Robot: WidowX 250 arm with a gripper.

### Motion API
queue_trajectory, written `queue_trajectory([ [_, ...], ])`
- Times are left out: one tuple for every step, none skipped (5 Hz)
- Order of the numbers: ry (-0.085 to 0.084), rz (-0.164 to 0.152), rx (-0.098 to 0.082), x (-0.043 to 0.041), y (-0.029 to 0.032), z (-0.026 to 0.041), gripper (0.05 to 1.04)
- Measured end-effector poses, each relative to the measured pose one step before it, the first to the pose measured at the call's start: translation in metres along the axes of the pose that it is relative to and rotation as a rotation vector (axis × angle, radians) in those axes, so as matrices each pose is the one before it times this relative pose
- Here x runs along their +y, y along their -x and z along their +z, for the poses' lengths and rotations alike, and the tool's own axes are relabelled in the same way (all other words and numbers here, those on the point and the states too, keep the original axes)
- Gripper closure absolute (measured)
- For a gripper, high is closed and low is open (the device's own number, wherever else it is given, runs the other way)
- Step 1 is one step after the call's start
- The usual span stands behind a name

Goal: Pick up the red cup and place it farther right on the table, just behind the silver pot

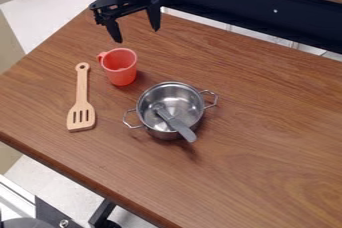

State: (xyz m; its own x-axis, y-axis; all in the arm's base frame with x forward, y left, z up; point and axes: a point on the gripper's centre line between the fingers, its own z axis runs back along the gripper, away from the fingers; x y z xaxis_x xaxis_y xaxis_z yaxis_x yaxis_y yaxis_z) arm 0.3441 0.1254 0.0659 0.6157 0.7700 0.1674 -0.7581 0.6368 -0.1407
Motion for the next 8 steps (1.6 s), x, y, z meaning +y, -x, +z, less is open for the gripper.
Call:
queue_trajectory([
  [-0.031, 0.0172, -0.007, 0.01342, 0.00295, -0.00876, 0.083],
  [-0.0213, 0.0423, -0.0108, 0.01408, -0.00208, -0.00428, 0.083],
  [-0.0325, 0.0631, -0.038, 0.01674, -0.01082, -0.00119, 0.083],
  [-0.018, 0.0654, -0.0559, 0.01227, -0.00849, -0.0048, 0.083],
  [-0.0086, 0.033, 0.0053, 0.00462, -0.00443, -0.00893, 0.083],
  [-0.0052, 0.0286, 0.0042, 0.00599, -0.00256, -0.01071, 0.083],
  [-0.0202, 0.009, 0.0243, 0.00606, 0.00267, -0.01241, 0.083],
  [-0.0029, -0.0099, -0.0336, -0.00217, -0.00311, -0.00474, 0.083],
])
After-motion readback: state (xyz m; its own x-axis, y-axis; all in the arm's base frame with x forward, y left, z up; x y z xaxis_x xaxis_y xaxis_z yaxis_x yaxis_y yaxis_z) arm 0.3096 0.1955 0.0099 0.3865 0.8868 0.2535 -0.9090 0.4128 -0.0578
